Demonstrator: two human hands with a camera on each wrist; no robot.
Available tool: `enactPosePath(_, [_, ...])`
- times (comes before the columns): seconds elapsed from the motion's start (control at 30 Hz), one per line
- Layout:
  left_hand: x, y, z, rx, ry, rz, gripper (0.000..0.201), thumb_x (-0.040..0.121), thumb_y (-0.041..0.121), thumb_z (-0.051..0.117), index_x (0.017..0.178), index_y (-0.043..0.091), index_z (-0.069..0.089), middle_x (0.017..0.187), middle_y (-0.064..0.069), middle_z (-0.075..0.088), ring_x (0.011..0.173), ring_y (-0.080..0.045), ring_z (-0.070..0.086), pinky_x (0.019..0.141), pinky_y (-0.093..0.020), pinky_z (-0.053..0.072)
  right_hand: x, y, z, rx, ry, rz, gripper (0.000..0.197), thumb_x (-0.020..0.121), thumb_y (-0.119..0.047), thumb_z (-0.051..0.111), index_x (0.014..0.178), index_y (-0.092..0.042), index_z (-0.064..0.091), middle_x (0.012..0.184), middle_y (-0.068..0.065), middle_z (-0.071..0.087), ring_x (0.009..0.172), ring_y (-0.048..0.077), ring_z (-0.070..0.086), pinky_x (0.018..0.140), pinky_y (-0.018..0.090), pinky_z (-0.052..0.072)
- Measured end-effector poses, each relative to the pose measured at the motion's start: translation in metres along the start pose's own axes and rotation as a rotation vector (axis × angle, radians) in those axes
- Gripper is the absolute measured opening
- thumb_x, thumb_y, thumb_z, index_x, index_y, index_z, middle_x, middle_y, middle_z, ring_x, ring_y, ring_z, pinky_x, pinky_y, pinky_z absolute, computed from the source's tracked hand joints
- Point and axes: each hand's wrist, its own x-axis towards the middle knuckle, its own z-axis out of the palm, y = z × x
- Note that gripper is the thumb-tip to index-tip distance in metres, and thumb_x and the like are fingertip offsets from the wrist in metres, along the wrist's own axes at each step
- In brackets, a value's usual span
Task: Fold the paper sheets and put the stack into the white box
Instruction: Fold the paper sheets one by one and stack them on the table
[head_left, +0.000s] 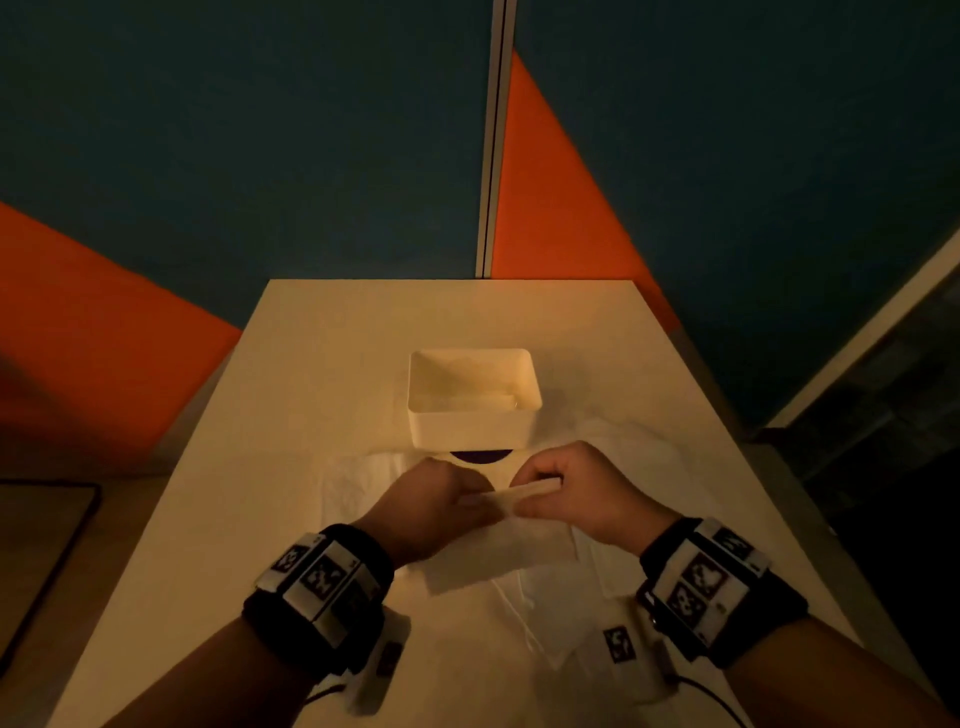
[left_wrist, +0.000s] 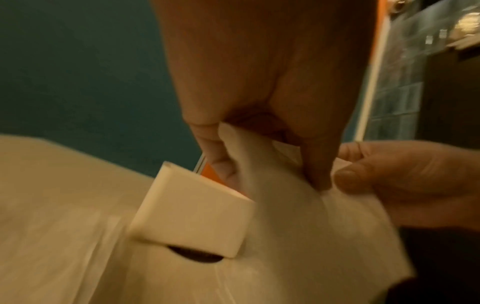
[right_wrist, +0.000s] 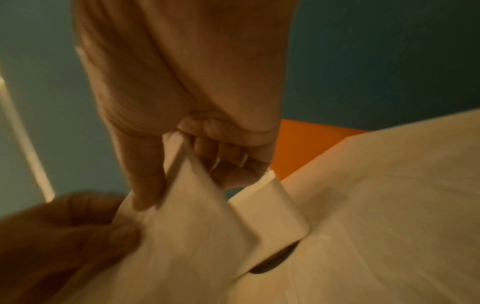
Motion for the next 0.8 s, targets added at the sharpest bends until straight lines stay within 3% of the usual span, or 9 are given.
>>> enactPosePath(0.1, [-0.006, -0.014, -0.002, -0.324, 0.223, -0.246, 0.018, 0.086, 0.03, 0.065, 0.078, 0.015, 0.07, 0.078, -0.001, 0.068, 0.071, -0.012, 0.063, 0.064, -0.023, 0.049, 0.002, 0.02, -0.01, 0.168, 0.208, 0.084, 0.018, 0.075, -0.005, 0.075, 0.083, -0.02, 0.069, 0.09, 0.013, 0.07, 0.085, 0.021, 0.065, 0.081, 0.035, 0.054])
enactPosePath(0.2, [-0.013, -0.044, -0.003, -0.594, 0.467, -0.478, 0.011, 0.088, 0.024, 0.062, 0.081, 0.017, 0.067, 0.081, -0.008, 0.069, 0.077, -0.028, 0.066, 0.073, -0.041, 0.055, 0.005, 0.061, -0.026, 0.09, 0.449, 0.212, 0.014, 0.077, -0.006, 0.074, 0.085, -0.016, 0.068, 0.087, 0.005, 0.067, 0.089, 0.023, 0.063, 0.081, 0.031, 0.05])
enactPosePath(0.27, [-0.018, -0.068, -0.003, -0.667, 0.581, -0.612, 0.011, 0.089, 0.019, 0.061, 0.08, 0.015, 0.066, 0.085, -0.014, 0.069, 0.081, -0.035, 0.066, 0.08, -0.05, 0.055, 0.002, 0.089, -0.034, -0.034, 0.496, 0.313, 0.015, 0.077, -0.006, 0.073, 0.086, -0.015, 0.066, 0.084, 0.002, 0.065, 0.091, 0.025, 0.063, 0.081, 0.031, 0.049])
enactPosePath(0.33, [-0.023, -0.089, -0.003, -0.674, 0.641, -0.706, 0.011, 0.089, 0.016, 0.06, 0.079, 0.013, 0.064, 0.089, -0.018, 0.069, 0.085, -0.037, 0.065, 0.082, -0.052, 0.054, -0.004, 0.111, -0.038, -0.188, 0.448, 0.414, 0.019, 0.077, -0.01, 0.072, 0.092, -0.017, 0.064, 0.09, 0.002, 0.063, 0.095, 0.024, 0.062, 0.082, 0.029, 0.048])
enactPosePath(0.4, [-0.027, -0.104, 0.0, -0.568, 0.66, -0.753, 0.009, 0.088, 0.016, 0.06, 0.083, 0.009, 0.064, 0.094, -0.02, 0.067, 0.088, -0.037, 0.063, 0.084, -0.051, 0.052, -0.011, 0.125, -0.037, -0.316, 0.356, 0.502, 0.033, 0.076, -0.019, 0.074, 0.106, -0.02, 0.061, 0.108, 0.003, 0.06, 0.102, 0.022, 0.058, 0.086, 0.029, 0.047])
enactPosePath(0.47, [-0.031, -0.115, 0.004, -0.43, 0.646, -0.781, 0.015, 0.086, 0.015, 0.062, 0.095, 0.003, 0.064, 0.099, -0.021, 0.067, 0.09, -0.037, 0.062, 0.083, -0.048, 0.051, -0.018, 0.133, -0.033, -0.471, 0.253, 0.56, 0.059, 0.072, -0.035, 0.076, 0.125, -0.023, 0.051, 0.128, 0.003, 0.049, 0.114, 0.024, 0.05, 0.095, 0.036, 0.045])
enactPosePath(0.53, [-0.035, -0.119, 0.006, -0.333, 0.615, -0.788, 0.025, 0.083, 0.013, 0.064, 0.105, 0.0, 0.063, 0.104, -0.022, 0.066, 0.093, -0.037, 0.061, 0.082, -0.045, 0.049, -0.024, 0.135, -0.028, -0.616, 0.181, 0.548, 0.075, 0.071, -0.045, 0.074, 0.136, -0.026, 0.04, 0.139, 0.0, 0.037, 0.123, 0.024, 0.042, 0.101, 0.039, 0.041])
enactPosePath(0.63, [-0.039, -0.121, 0.007, -0.23, 0.567, -0.773, 0.033, 0.082, 0.013, 0.066, 0.112, 0.001, 0.059, 0.108, -0.021, 0.065, 0.096, -0.038, 0.06, 0.079, -0.041, 0.047, -0.028, 0.139, -0.021, -0.675, 0.176, 0.458, 0.074, 0.079, -0.046, 0.067, 0.141, -0.026, 0.032, 0.148, -0.006, 0.028, 0.131, 0.02, 0.035, 0.104, 0.036, 0.036])
enactPosePath(0.8, [-0.039, -0.12, 0.005, -0.175, 0.511, -0.72, 0.037, 0.081, 0.015, 0.068, 0.115, 0.005, 0.058, 0.107, -0.019, 0.066, 0.093, -0.034, 0.06, 0.072, -0.034, 0.042, -0.023, 0.141, -0.016, -0.689, 0.22, 0.397, 0.057, 0.087, -0.042, 0.058, 0.139, -0.027, 0.037, 0.145, -0.007, 0.036, 0.13, 0.017, 0.039, 0.103, 0.035, 0.039])
